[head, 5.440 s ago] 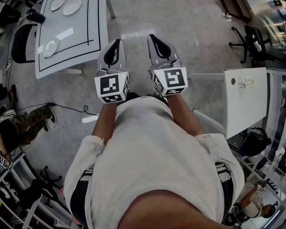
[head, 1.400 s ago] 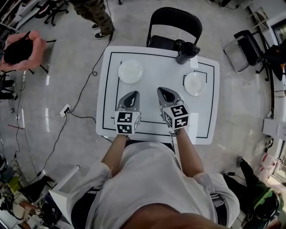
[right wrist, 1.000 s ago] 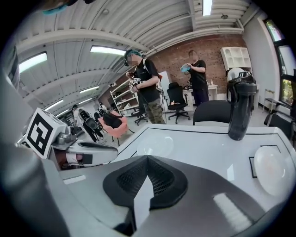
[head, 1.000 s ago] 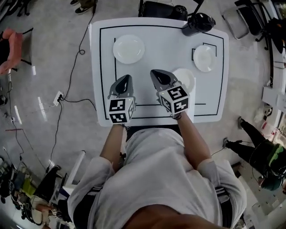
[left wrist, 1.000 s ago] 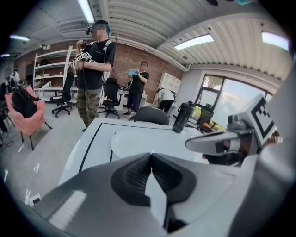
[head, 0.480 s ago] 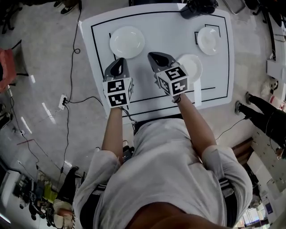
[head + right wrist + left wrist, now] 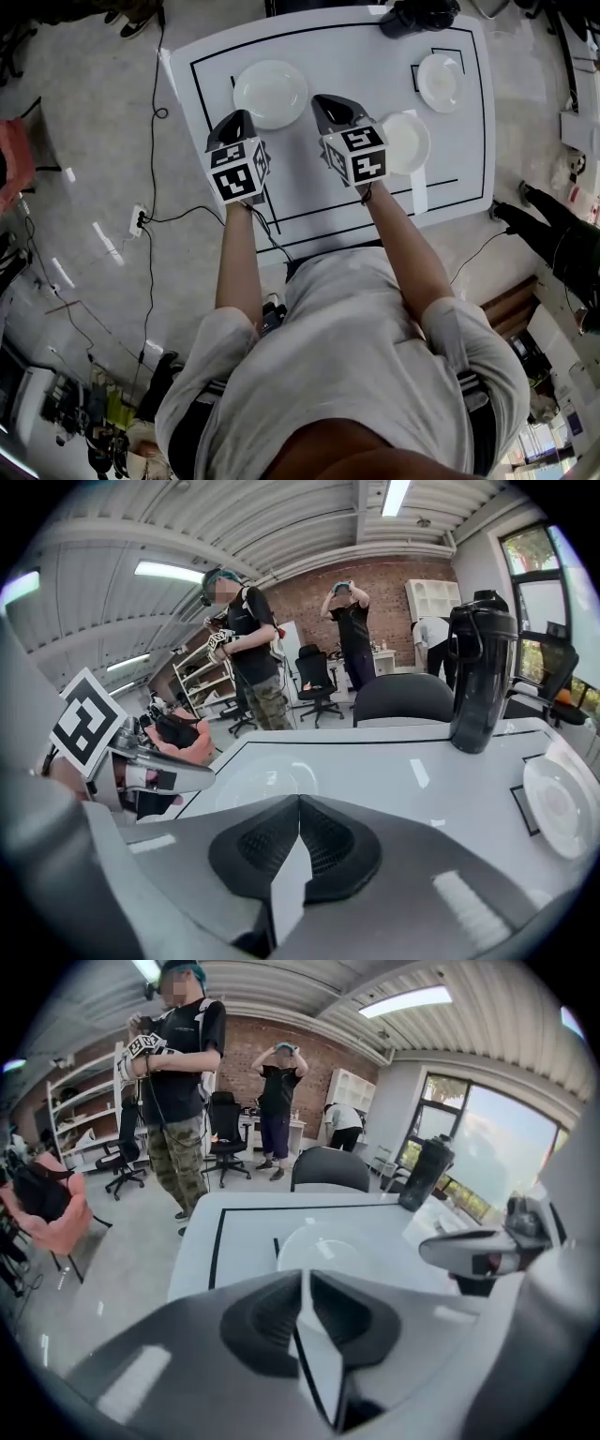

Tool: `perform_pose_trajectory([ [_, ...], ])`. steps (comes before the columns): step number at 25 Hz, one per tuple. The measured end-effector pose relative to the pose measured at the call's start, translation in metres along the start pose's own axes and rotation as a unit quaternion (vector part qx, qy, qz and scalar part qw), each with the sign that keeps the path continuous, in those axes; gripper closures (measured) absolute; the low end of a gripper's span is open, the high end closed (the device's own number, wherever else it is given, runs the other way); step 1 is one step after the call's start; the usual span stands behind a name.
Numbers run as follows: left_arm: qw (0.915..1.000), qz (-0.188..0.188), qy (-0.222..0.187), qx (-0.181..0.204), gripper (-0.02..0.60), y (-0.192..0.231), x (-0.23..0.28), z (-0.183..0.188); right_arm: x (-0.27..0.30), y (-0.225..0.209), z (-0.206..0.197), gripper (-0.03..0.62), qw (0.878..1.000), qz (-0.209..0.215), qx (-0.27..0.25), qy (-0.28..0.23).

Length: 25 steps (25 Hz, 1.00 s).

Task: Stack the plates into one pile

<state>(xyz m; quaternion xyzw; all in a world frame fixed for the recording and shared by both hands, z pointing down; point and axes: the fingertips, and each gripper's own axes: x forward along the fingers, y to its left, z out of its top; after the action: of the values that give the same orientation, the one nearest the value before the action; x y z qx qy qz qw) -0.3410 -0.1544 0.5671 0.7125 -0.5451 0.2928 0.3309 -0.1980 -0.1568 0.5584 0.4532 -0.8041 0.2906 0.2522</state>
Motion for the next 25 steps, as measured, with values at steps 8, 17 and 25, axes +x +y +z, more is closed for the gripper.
perform_pose_trajectory([
  [8,0.9987,-0.031,0.040,-0.009,0.368,0.010,0.028,-0.002,0.024,-0.007,-0.002,0.463,1.000,-0.015,0.012,0.013],
  [17,0.9974,-0.040,0.059,-0.009,0.317,0.007,0.041,-0.008,0.049,0.001,-0.014,0.389,0.997,0.028,0.041,0.052],
  [25,0.9971,-0.045,0.054,-0.030,0.314,0.004,0.042,-0.008,0.058,0.006,-0.016,0.385,0.996,0.018,0.054,0.070],
])
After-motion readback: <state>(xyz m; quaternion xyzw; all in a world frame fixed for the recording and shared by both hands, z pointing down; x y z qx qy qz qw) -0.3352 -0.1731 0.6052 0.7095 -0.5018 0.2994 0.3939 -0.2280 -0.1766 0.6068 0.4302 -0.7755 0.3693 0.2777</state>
